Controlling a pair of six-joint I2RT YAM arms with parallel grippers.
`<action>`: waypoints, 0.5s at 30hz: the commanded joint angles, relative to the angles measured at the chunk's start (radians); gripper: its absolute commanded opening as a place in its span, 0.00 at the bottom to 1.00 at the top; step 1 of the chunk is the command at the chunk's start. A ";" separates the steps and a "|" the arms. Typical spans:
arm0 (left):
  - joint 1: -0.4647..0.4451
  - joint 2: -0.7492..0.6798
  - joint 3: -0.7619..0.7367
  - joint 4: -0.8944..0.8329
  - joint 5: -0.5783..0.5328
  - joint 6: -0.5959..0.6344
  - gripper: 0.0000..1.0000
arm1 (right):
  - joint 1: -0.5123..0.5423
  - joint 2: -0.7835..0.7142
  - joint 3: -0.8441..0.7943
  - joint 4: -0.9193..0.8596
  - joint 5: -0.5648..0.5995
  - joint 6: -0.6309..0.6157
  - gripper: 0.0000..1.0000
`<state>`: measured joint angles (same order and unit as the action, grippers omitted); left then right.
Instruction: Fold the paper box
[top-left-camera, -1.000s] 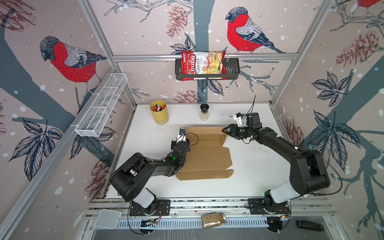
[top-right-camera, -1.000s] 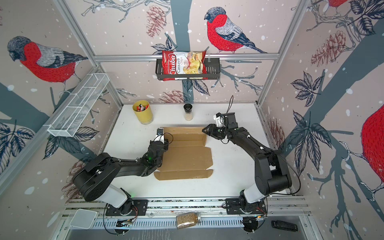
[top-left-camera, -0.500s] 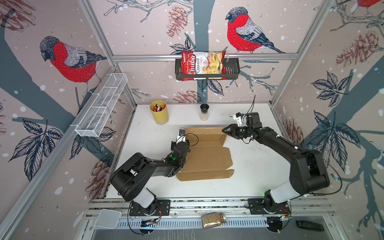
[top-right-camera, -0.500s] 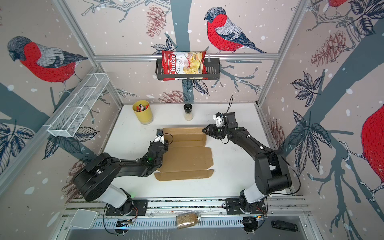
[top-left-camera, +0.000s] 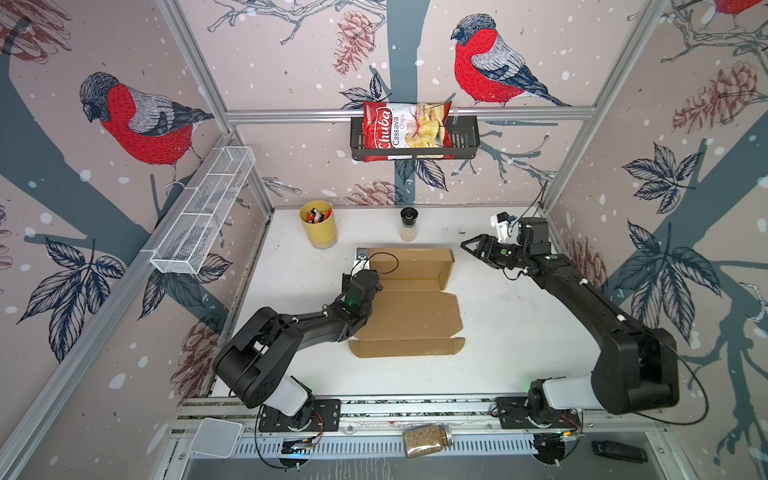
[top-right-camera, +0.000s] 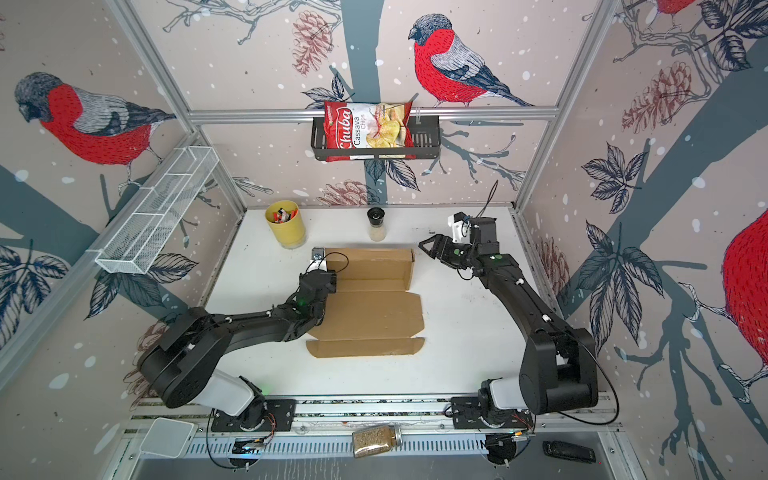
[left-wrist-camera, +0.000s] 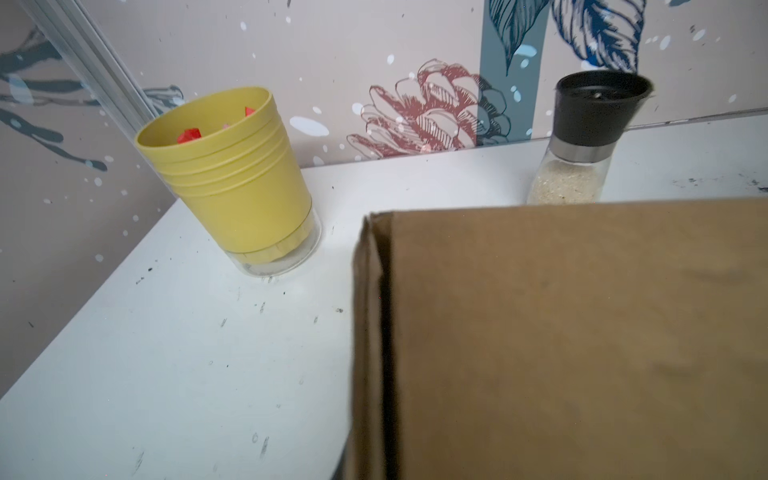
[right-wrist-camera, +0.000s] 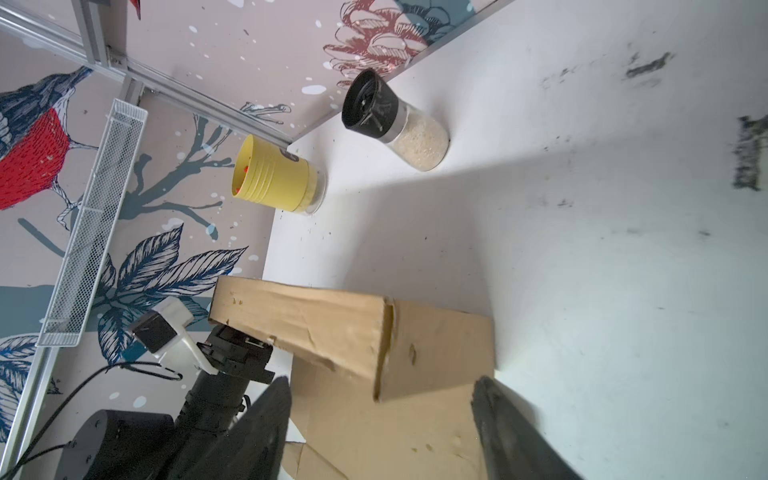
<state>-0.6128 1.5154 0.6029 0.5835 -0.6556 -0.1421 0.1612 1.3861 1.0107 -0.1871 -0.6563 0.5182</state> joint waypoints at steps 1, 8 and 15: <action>0.058 0.000 0.065 -0.227 0.152 -0.102 0.00 | -0.021 -0.015 -0.025 0.016 0.027 -0.015 0.70; 0.154 0.090 0.327 -0.656 0.439 -0.096 0.00 | -0.017 -0.007 -0.056 0.017 0.082 -0.021 0.70; 0.189 0.221 0.577 -1.036 0.579 -0.021 0.00 | 0.024 -0.012 -0.051 0.009 0.139 -0.054 0.69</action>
<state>-0.4274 1.7100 1.1198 -0.2195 -0.1658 -0.2089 0.1661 1.3792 0.9535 -0.1909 -0.5625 0.4976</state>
